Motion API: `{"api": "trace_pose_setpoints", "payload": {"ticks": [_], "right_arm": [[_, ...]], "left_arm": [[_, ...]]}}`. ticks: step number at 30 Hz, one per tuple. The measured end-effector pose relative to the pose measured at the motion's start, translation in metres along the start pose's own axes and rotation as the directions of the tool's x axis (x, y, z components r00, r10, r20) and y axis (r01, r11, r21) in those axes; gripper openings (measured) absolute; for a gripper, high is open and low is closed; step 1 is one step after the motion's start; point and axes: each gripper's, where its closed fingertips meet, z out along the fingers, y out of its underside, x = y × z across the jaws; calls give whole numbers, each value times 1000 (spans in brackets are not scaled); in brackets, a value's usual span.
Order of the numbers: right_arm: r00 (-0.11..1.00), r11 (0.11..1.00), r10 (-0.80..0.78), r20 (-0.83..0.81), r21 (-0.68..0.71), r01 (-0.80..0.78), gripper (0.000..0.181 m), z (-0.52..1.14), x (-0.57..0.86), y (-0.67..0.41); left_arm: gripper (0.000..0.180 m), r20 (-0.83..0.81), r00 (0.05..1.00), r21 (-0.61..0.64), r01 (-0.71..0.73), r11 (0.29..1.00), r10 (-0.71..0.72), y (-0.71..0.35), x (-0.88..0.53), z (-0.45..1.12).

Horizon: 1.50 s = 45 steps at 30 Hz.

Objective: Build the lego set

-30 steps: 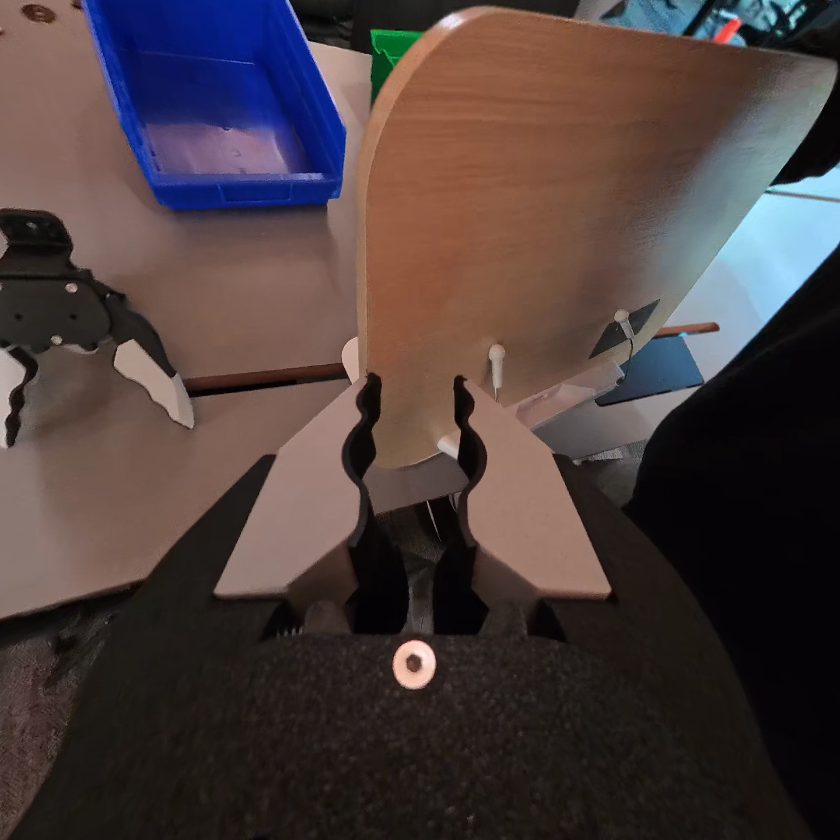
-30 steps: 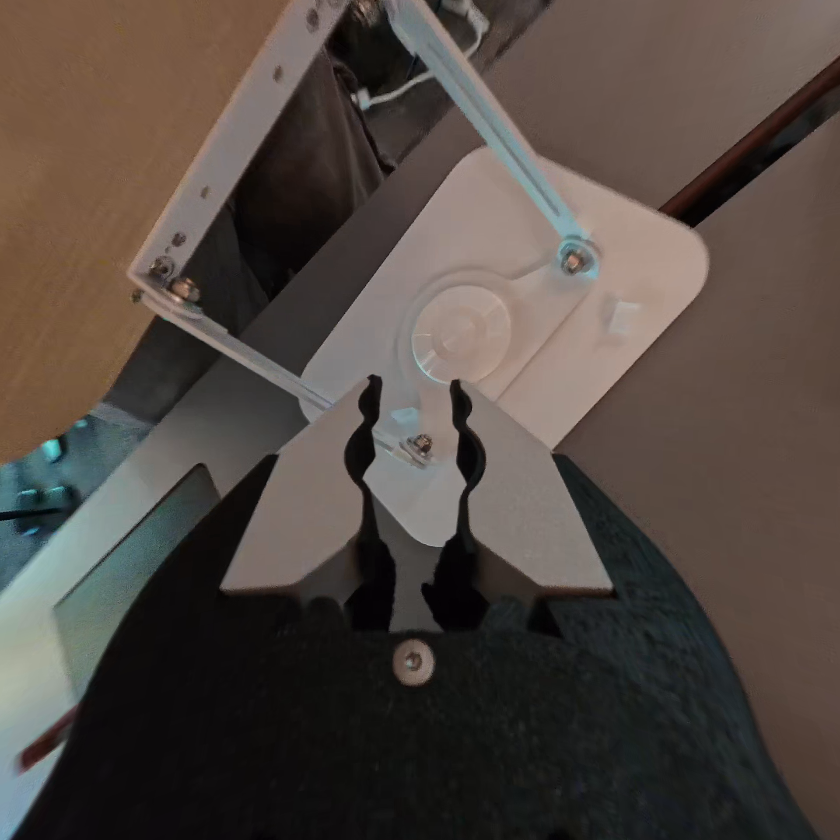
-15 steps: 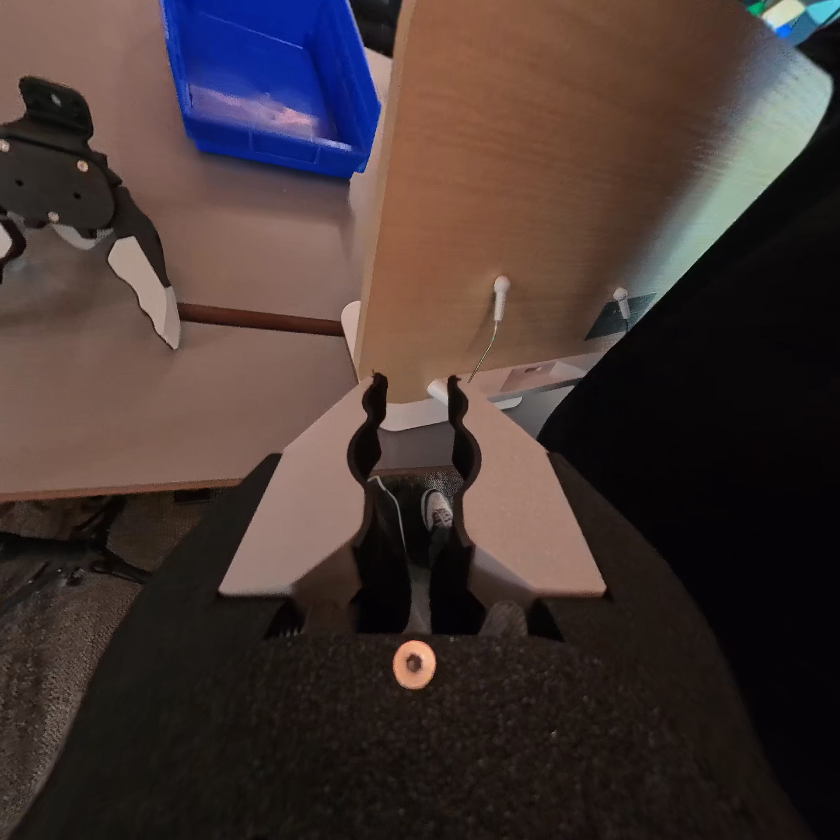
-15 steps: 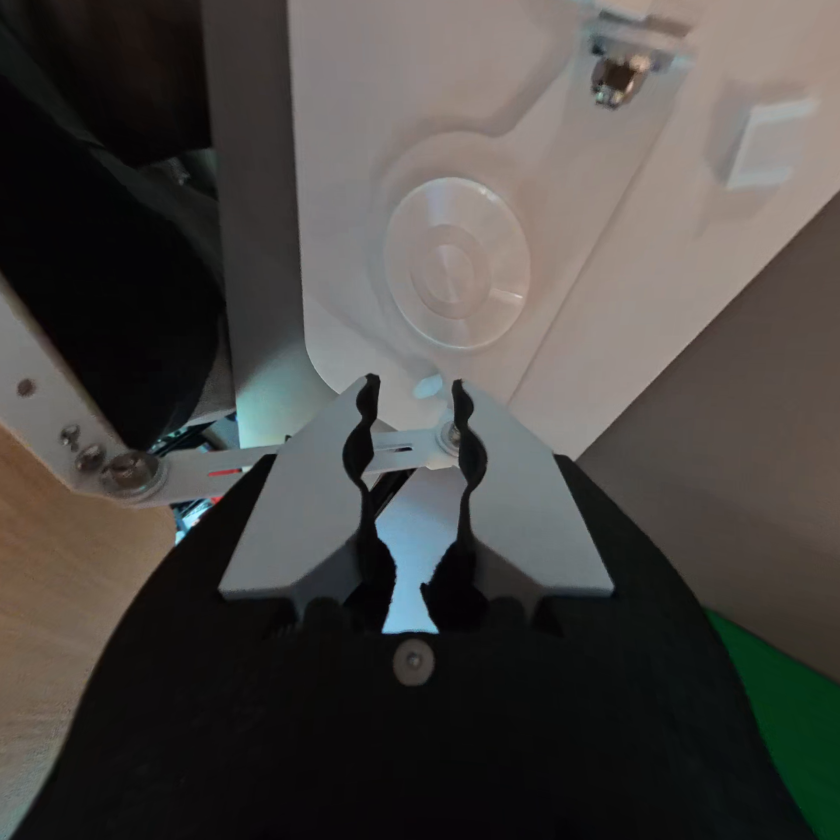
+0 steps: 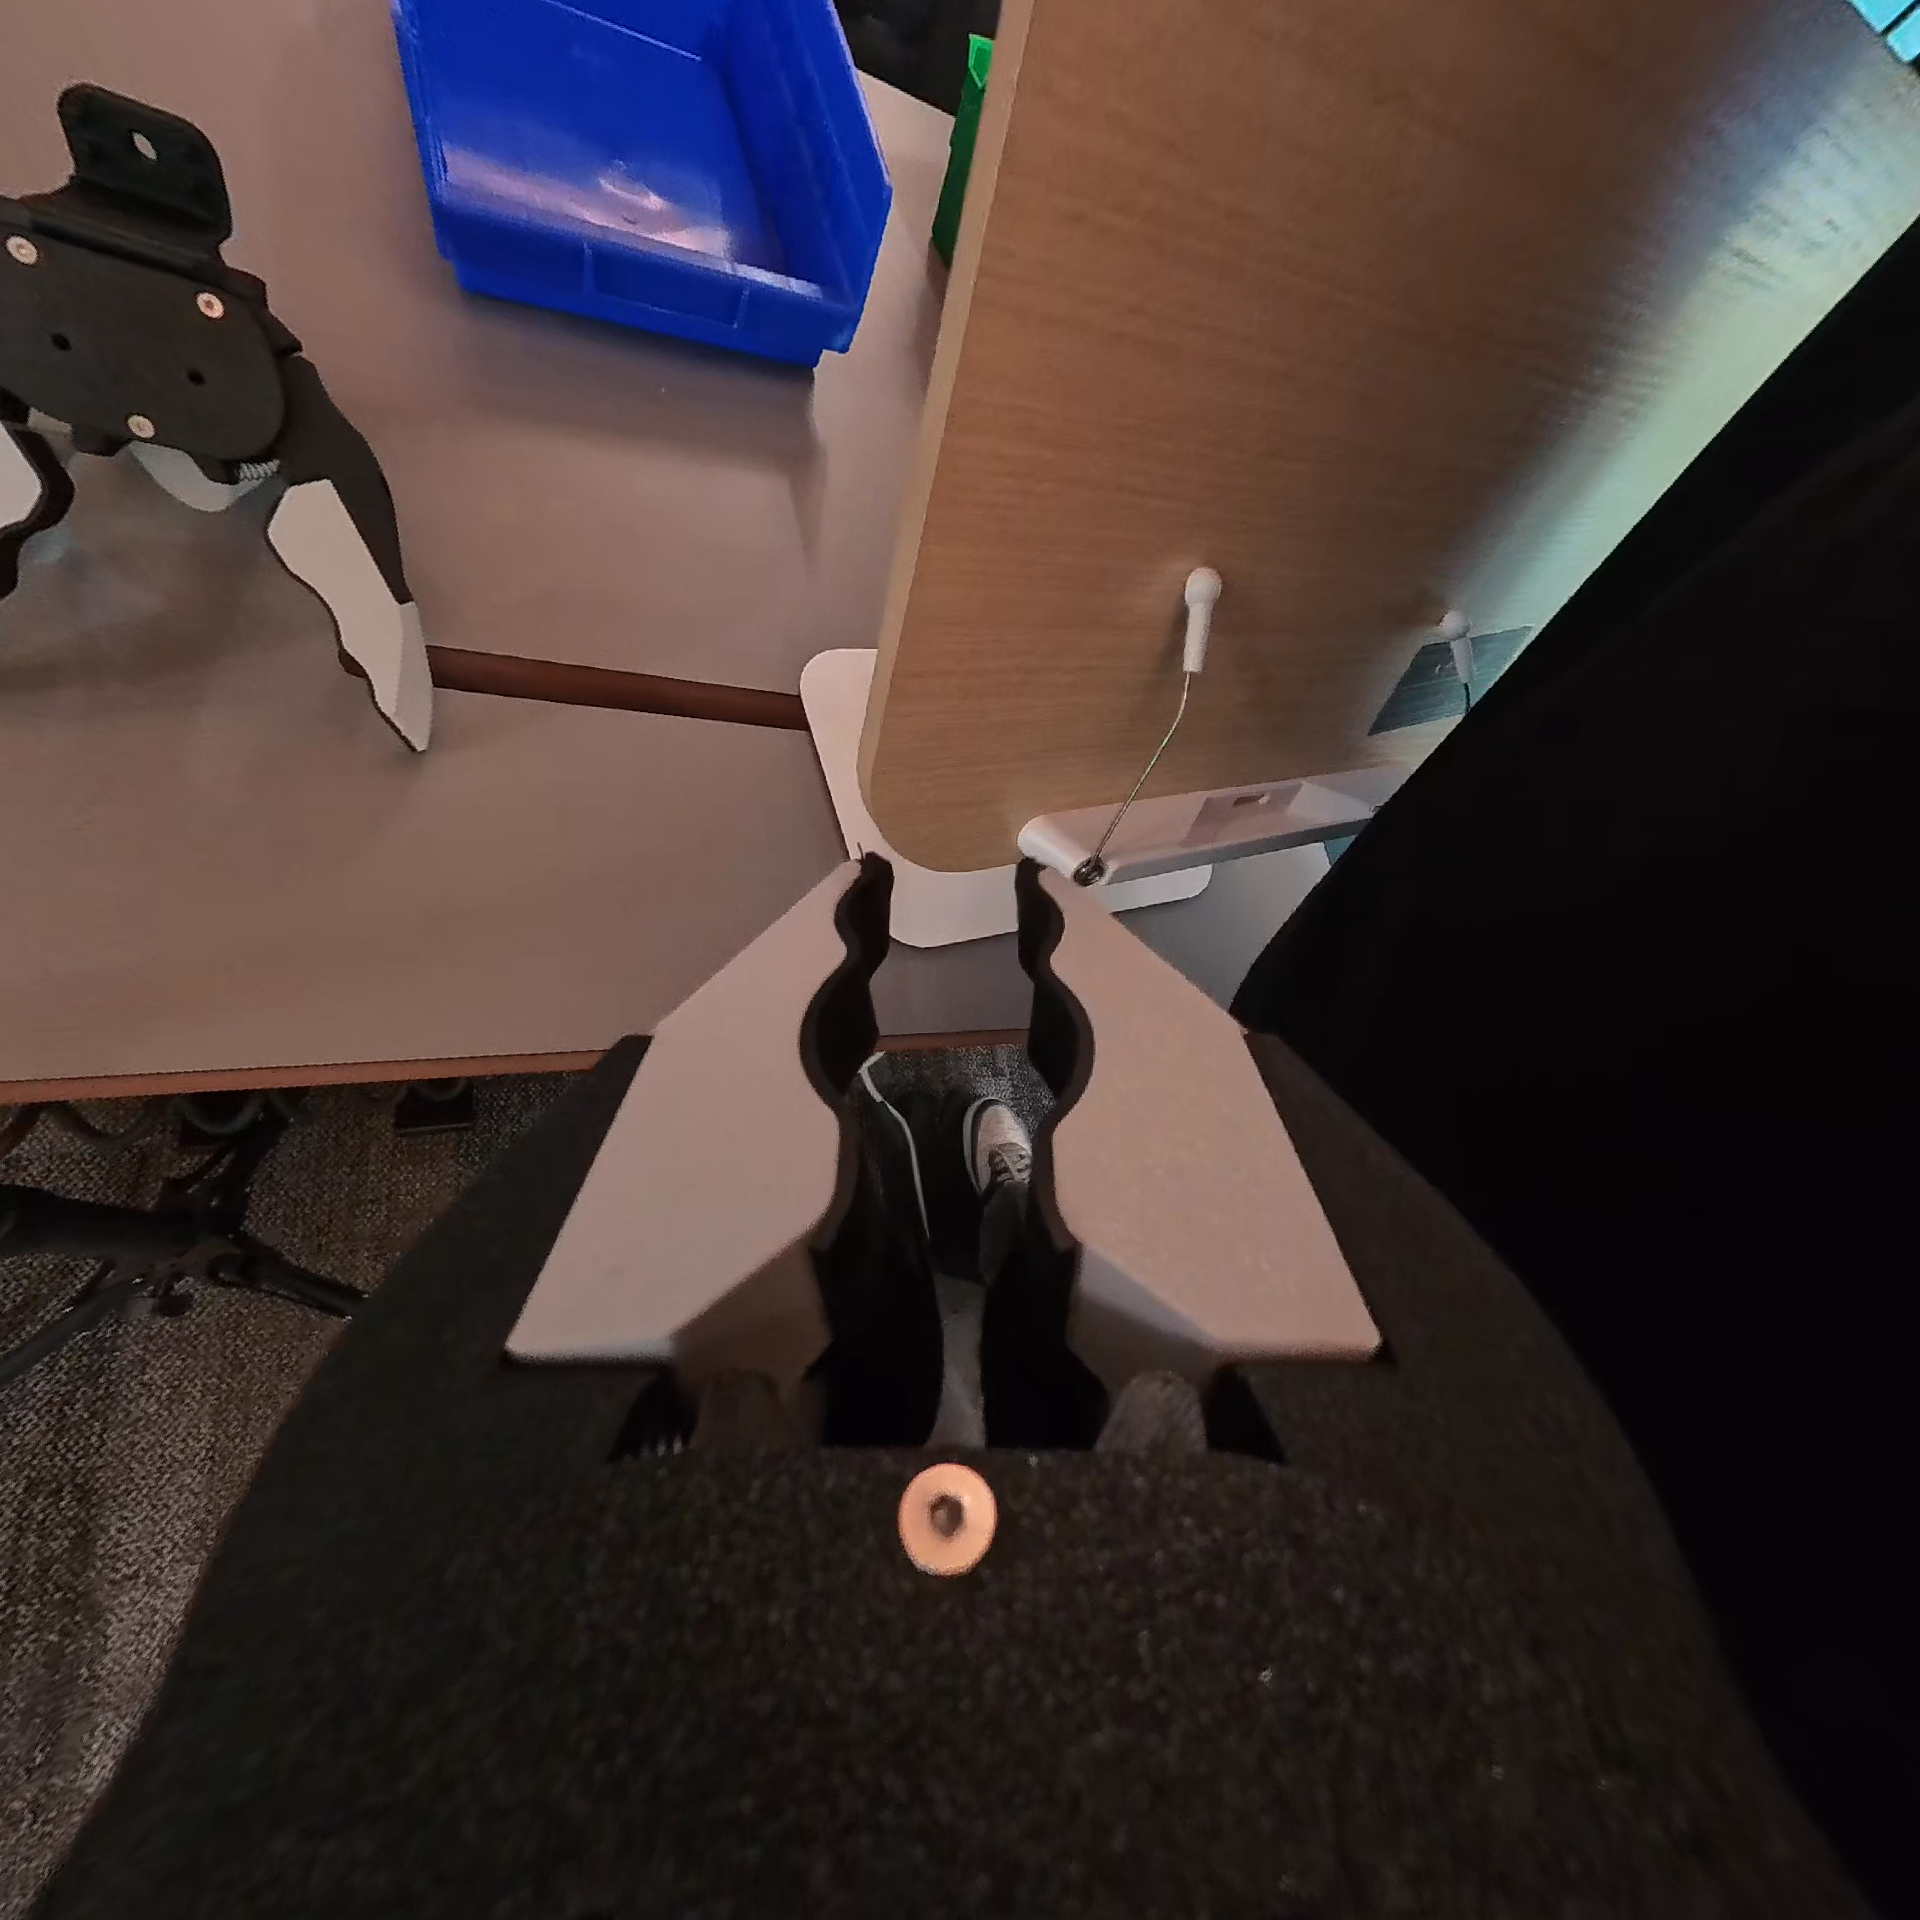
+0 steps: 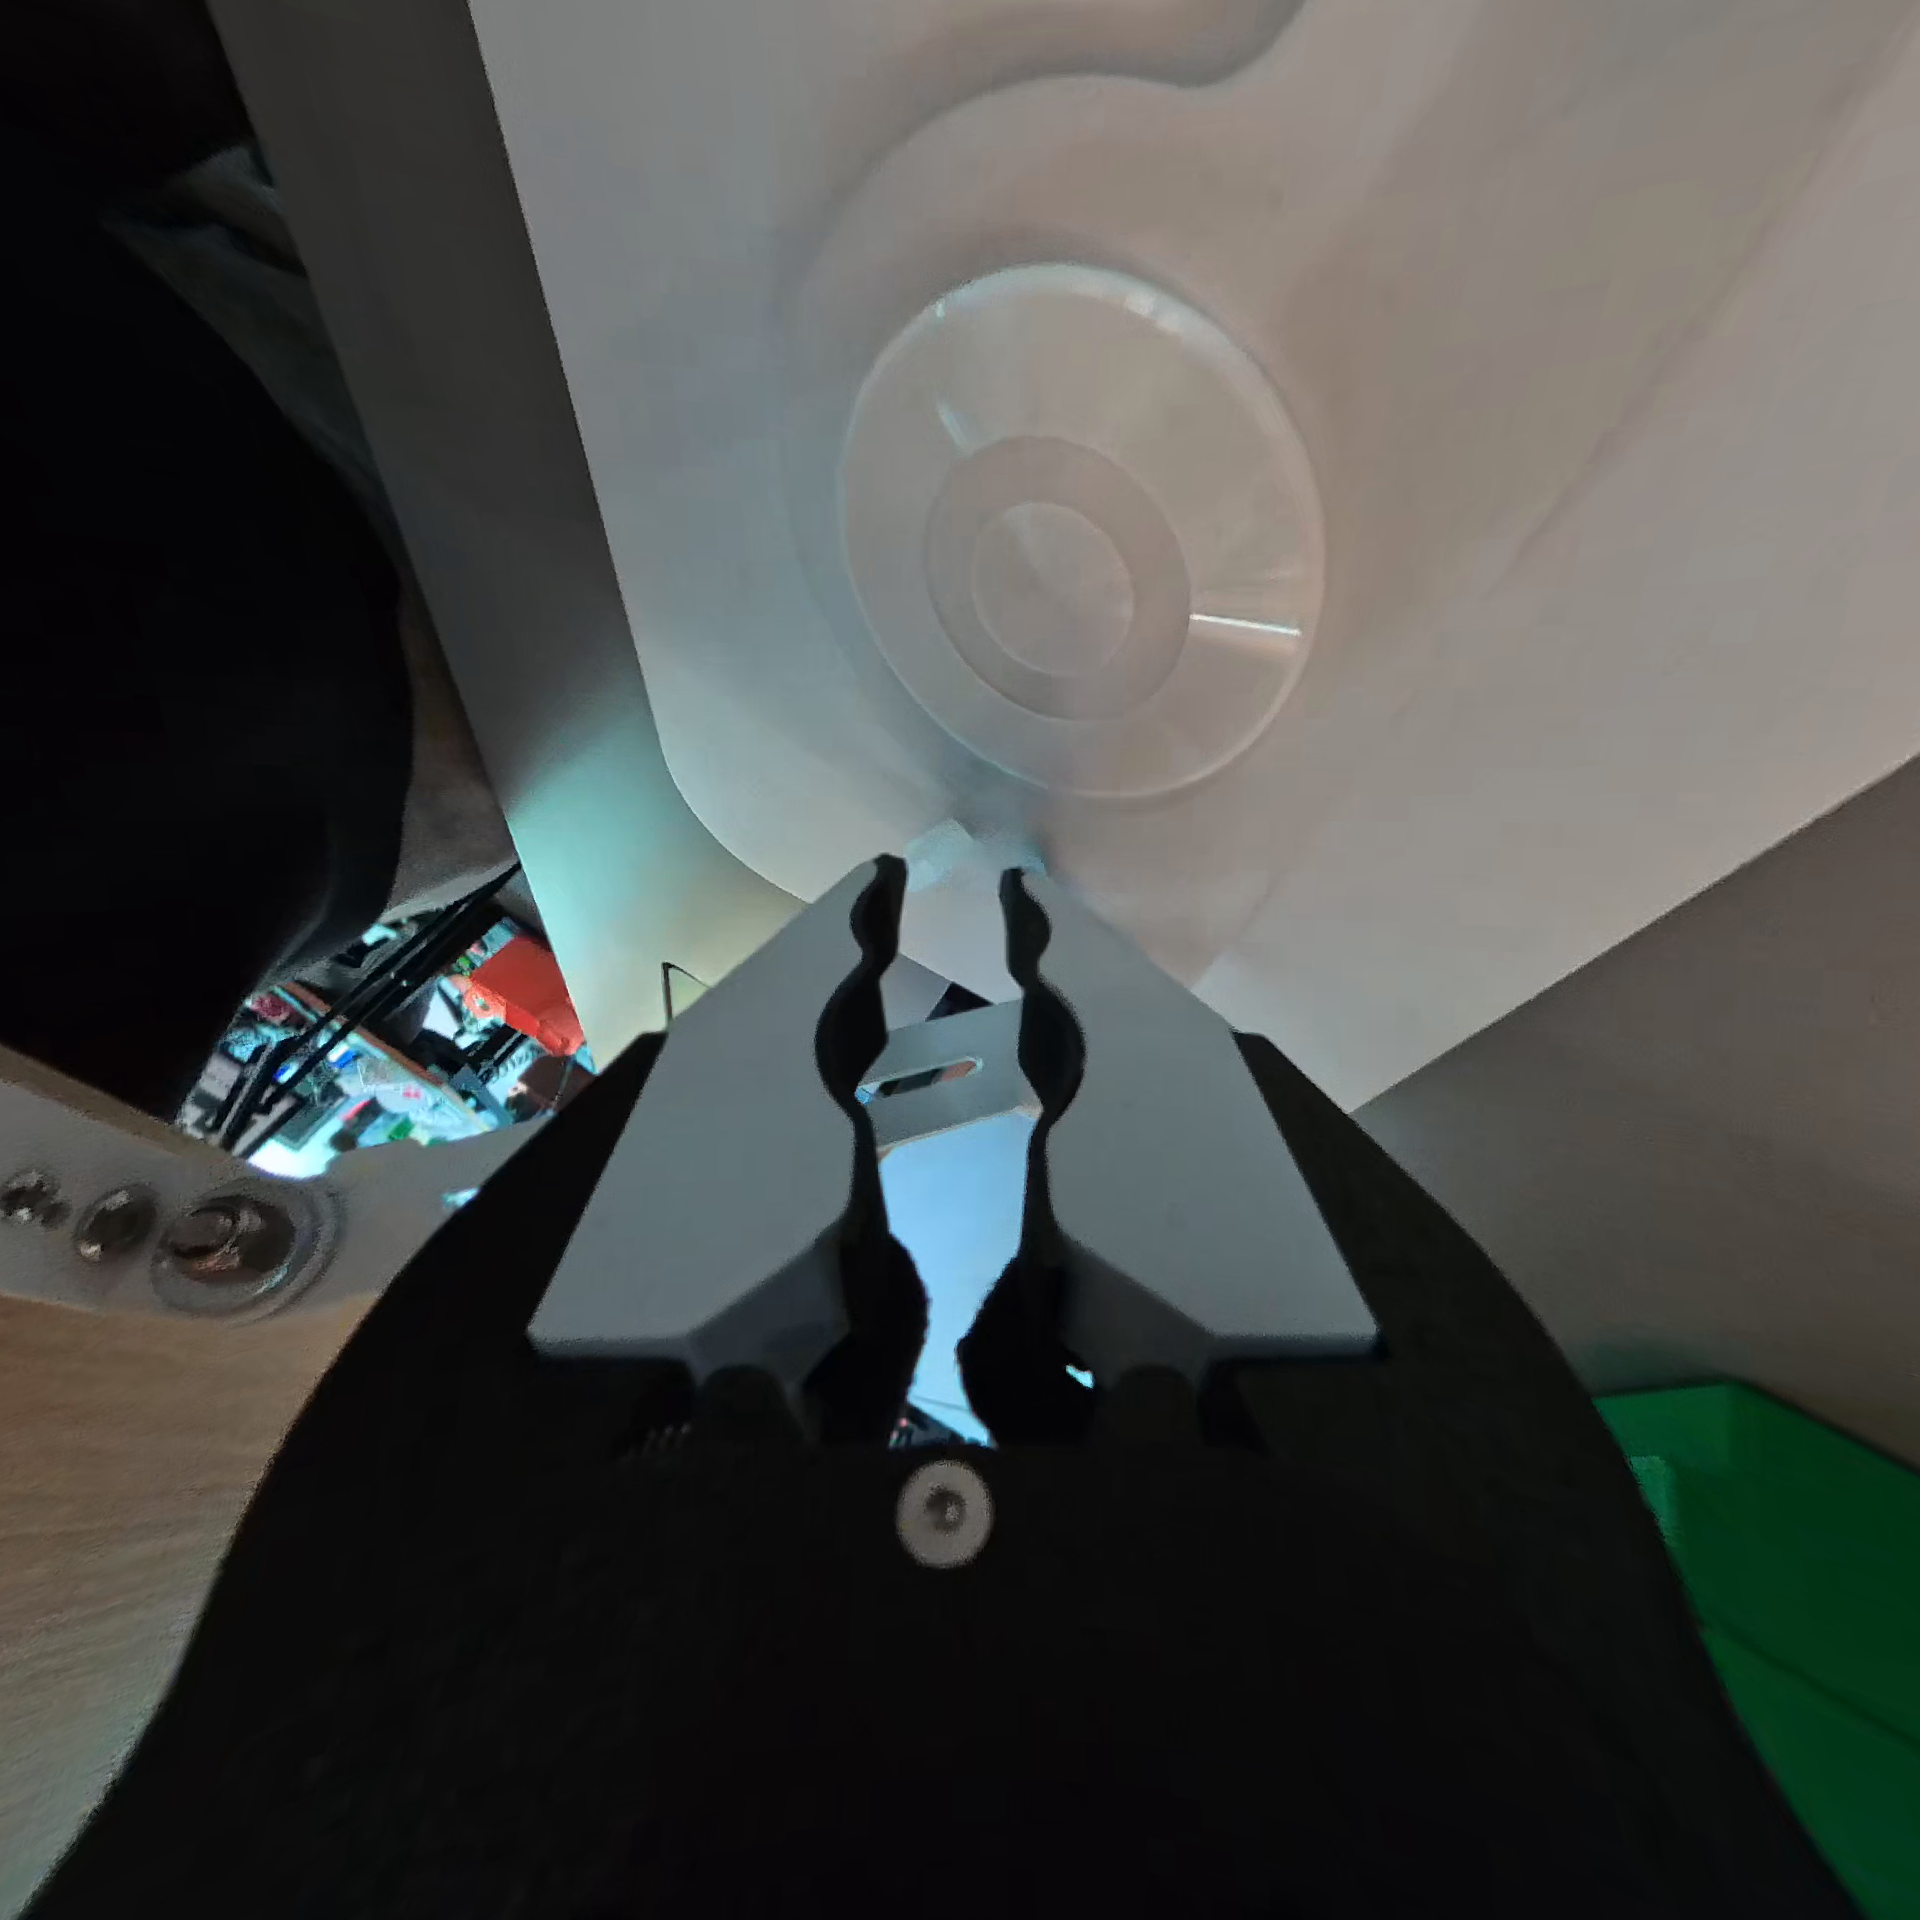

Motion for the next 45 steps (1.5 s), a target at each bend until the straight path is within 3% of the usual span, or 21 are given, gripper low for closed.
{"api": "trace_pose_setpoints", "payload": {"ticks": [2,6,10,14,17,23,27,30,43,45], "right_arm": [[999,1000,-6,37,-6,7,4,2,-5,-1],[998,997,-58,35,49,56,0,-4,-5,-1],[996,933,-38,84,360,5,0,-47,0,-6],[996,692,-46,74,722,-22,0,-83,-4,20],[999,513,35,20,858,-35,0,-67,-10,54],[991,241,99,91,964,-113,0,-67,-34,67],[986,136,149,74,986,-94,0,-93,-13,60],[987,139,145,71,986,-91,0,-99,12,29],[999,475,54,1,880,-26,0,-72,66,-70],[999,478,54,-6,878,-20,2,-69,67,-73]], "left_arm": [[22,0,1000,-3,-3,1000,3,1,-1,0],[21,2,1000,-6,-3,1000,3,3,-2,-1],[20,4,1000,-16,-6,1000,6,4,-2,0],[20,-15,1000,-30,-15,999,15,4,2,9],[19,-33,999,-45,-40,998,39,2,7,20],[19,-66,992,-72,-111,991,106,-13,23,36],[18,-62,988,-66,-142,988,138,-26,32,41],[17,-52,988,-68,-147,987,143,-30,37,44],[17,37,990,-71,-136,988,139,-28,34,30],[17,41,990,-68,-128,989,131,-26,33,29]]}}
